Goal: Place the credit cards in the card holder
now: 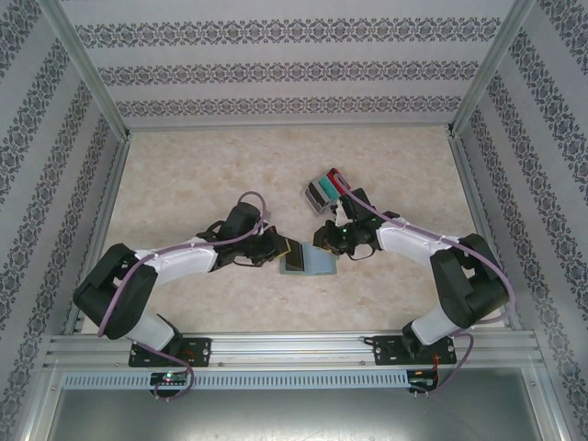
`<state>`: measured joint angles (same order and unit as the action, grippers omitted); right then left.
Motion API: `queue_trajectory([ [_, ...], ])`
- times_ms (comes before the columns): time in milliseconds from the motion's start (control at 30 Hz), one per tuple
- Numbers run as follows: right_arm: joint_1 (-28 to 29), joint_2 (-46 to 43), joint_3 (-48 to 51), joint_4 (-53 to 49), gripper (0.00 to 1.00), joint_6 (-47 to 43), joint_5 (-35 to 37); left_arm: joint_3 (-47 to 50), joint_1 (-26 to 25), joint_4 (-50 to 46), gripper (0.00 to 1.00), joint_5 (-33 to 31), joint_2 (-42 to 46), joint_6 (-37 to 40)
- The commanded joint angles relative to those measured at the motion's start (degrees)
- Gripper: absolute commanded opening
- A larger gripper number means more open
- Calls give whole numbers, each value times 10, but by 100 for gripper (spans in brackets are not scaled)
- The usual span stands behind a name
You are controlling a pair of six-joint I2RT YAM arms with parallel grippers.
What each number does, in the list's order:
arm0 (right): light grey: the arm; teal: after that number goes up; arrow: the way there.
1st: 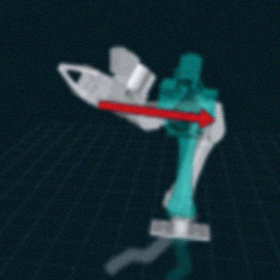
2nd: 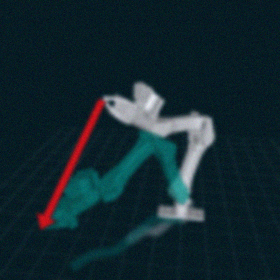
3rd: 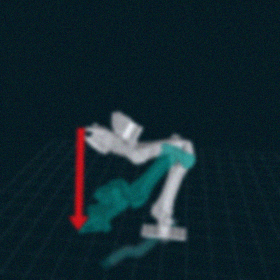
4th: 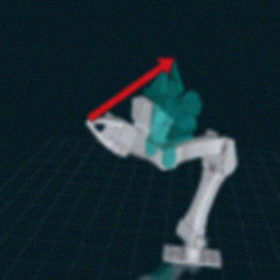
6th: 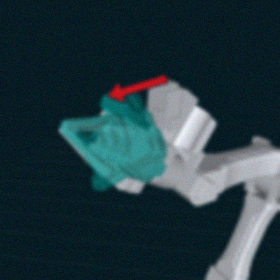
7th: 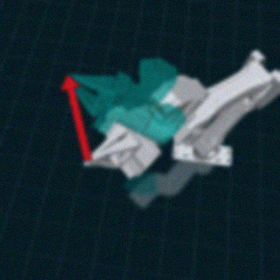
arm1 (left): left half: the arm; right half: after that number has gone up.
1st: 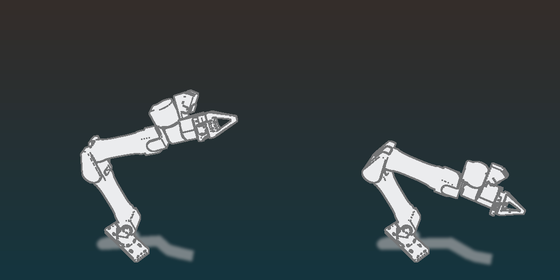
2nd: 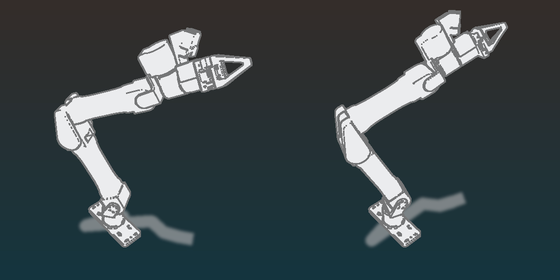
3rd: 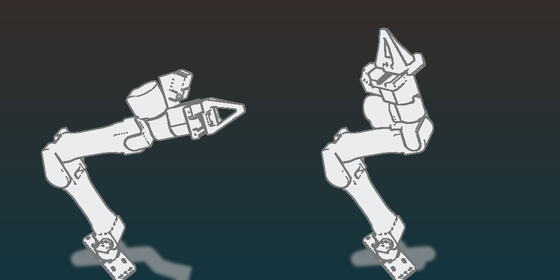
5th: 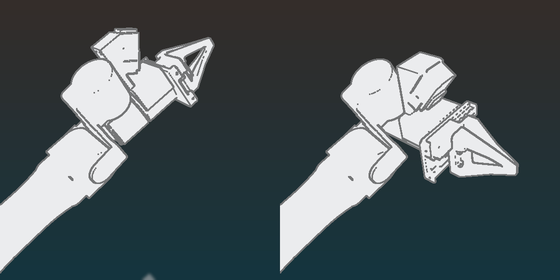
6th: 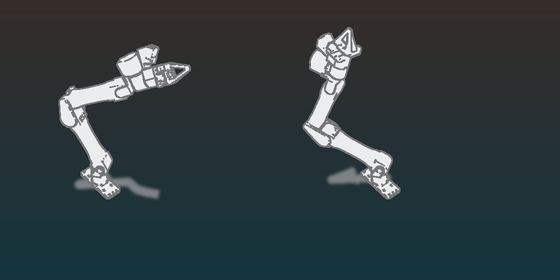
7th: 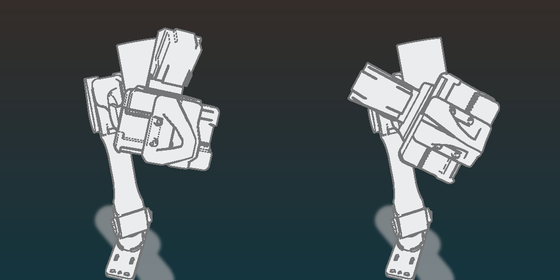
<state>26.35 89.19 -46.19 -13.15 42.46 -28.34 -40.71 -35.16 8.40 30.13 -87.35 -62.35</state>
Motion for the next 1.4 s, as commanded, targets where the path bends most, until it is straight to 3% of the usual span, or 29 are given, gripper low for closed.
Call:
queue_trajectory([
  [0,-10,9,18,-21,21,-29,55,-3,-12,49,0,-26,-22,16],
  [200,-27,16,27,-19,23,-40,63,8,-16,66,0,-33,-47,19],
  [1000,-34,50,61,-2,24,-33,83,40,-38,280,0,-44,-154,-24],
  [1367,-38,-7,56,-8,27,-30,82,61,-40,264,0,-84,-86,-31],
])
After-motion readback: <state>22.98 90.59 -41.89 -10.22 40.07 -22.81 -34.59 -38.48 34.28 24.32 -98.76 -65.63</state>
